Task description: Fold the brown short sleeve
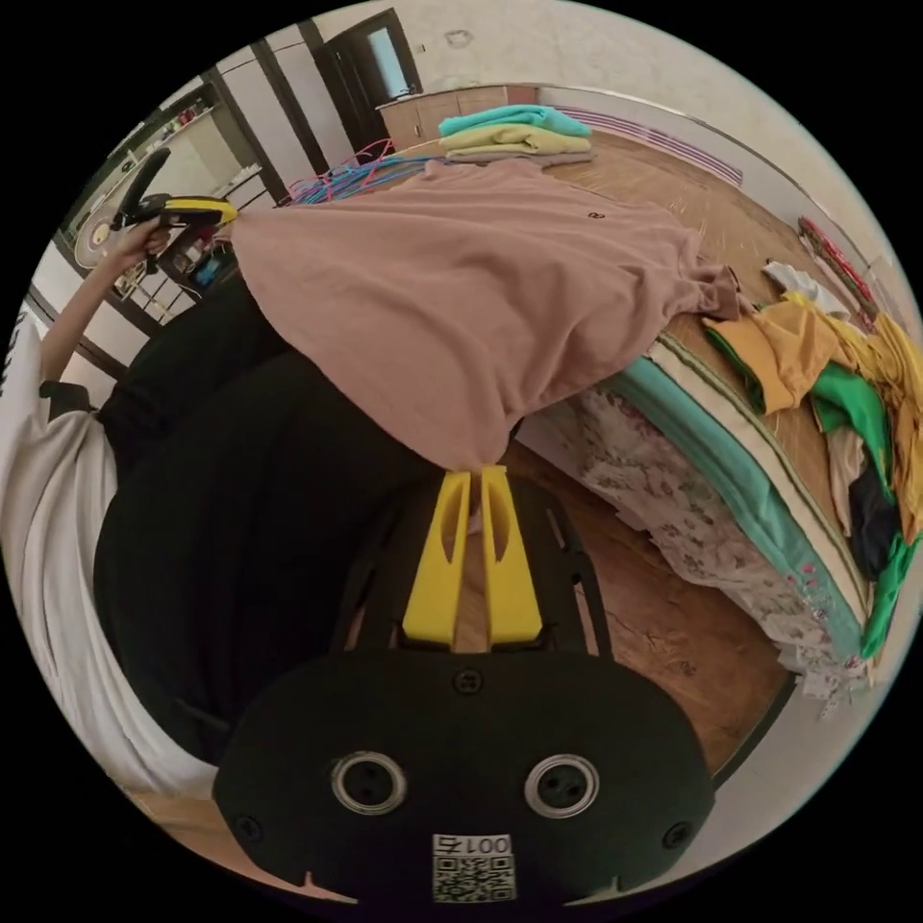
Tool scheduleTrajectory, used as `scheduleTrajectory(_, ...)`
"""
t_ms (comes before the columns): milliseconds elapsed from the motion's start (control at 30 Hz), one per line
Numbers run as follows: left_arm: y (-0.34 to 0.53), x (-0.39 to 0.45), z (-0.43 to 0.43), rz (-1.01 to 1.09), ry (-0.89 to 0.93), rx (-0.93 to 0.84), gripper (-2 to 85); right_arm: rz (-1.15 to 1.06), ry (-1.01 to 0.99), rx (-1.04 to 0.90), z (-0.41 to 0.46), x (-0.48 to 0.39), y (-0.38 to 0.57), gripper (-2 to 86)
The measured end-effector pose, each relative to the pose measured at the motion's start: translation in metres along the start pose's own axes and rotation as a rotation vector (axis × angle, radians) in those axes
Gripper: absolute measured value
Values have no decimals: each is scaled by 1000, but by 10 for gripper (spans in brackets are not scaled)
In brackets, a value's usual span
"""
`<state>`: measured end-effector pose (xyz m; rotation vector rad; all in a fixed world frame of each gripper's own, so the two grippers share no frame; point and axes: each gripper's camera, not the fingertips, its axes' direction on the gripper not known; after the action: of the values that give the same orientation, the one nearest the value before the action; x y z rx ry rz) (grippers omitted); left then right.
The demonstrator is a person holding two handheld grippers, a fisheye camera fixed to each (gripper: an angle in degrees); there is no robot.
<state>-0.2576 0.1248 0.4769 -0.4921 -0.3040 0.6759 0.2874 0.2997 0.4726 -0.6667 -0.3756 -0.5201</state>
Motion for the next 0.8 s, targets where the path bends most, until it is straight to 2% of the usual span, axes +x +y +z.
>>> scheduleTrajectory(67,3,0,1,-11,2,6,-10,51,111,-2,1,-2,2,28)
scheduleTrajectory(233,11,-1,-14,-13,48,87,-10,171,332,169,-49,-11,12,15)
scheduleTrajectory(433,14,-11,-48,9,67,197,-10,121,458,360,-145,-30,13,11)
scheduleTrajectory(567,23,-6,-70,71,121,252,-10,23,460,372,-192,-41,19,9)
scheduleTrajectory(800,53,12,-59,185,226,184,-10,-24,256,216,-212,-34,39,8)
